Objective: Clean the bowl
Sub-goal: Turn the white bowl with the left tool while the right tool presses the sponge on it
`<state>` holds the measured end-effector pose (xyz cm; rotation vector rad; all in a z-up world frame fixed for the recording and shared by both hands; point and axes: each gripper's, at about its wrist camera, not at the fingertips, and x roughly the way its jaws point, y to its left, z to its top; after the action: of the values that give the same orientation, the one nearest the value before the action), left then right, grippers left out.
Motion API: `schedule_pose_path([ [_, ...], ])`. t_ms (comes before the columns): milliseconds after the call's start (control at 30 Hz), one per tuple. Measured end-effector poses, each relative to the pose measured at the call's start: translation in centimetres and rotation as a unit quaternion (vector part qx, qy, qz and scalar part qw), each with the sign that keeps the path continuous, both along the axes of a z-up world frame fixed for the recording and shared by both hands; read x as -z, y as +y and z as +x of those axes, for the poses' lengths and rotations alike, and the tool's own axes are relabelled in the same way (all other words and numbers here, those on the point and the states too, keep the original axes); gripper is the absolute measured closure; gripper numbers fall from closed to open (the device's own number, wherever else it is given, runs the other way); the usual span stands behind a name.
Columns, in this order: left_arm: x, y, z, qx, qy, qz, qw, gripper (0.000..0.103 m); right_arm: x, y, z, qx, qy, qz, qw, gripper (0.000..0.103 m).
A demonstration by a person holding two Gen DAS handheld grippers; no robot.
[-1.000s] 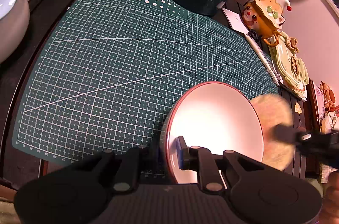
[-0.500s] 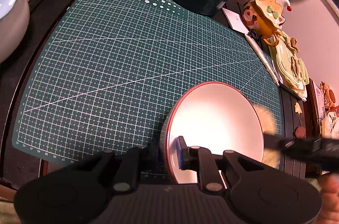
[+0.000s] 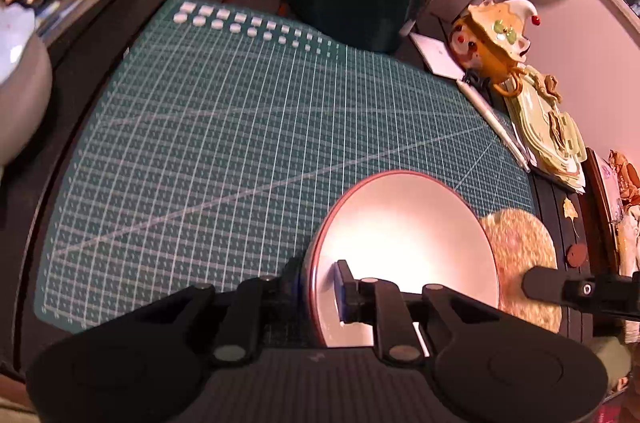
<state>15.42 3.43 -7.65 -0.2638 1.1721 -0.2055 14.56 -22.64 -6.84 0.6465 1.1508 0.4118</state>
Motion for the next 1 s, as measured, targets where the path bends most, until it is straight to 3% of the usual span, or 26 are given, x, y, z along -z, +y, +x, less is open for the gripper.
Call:
schedule_pose_path([
  [133,-0.3,0.0,0.1,-0.010,0.004,0.009,0.9999,0.086,0.2,0.2,0.1,-0.003,0.000,0.000,1.000,0.094],
  [233,-0.9,0.3,0.0,-0.019,0.000,0.007,0.9998,0.068,0.1,0.2,0.2,-0.005,-0.001,0.000,1.000,0.094],
  [333,-1.2,0.9,-0.3,-0.050,0.022,-0.018,0.9984,0.064,0.0,0.3,0.1,-0.007,-0.003,-0.002,1.000,0.094],
  [400,-0.7,1.4,-0.7,-0.069,0.061,-0.050,0.9945,0.063,-0.1,0.3,0.1,-0.007,-0.004,-0.003,1.000,0.094],
  [500,0.6,1.3,-1.6,-0.096,0.113,-0.083,0.9856,0.069,0.0,0.2,0.1,-0.004,-0.001,-0.001,1.000,0.094],
  [533,1.0,1.2,-1.9,-0.103,0.125,-0.089,0.9827,0.083,0.0,0.1,0.1,-0.003,0.000,-0.001,1.000,0.094],
  [633,1.1,0.9,-2.1,-0.107,0.119,-0.085,0.9835,0.083,0.0,0.0,0.1,-0.001,0.000,0.001,1.000,0.094],
  [767,0.7,0.9,-1.2,-0.078,0.088,-0.055,0.9915,0.087,-0.1,-0.1,0.0,-0.002,-0.001,0.005,1.000,0.094],
  [1000,0.7,1.1,0.1,-0.052,0.072,-0.049,0.9949,0.089,-1.6,-0.4,-0.3,0.001,-0.026,0.009,1.000,0.094],
])
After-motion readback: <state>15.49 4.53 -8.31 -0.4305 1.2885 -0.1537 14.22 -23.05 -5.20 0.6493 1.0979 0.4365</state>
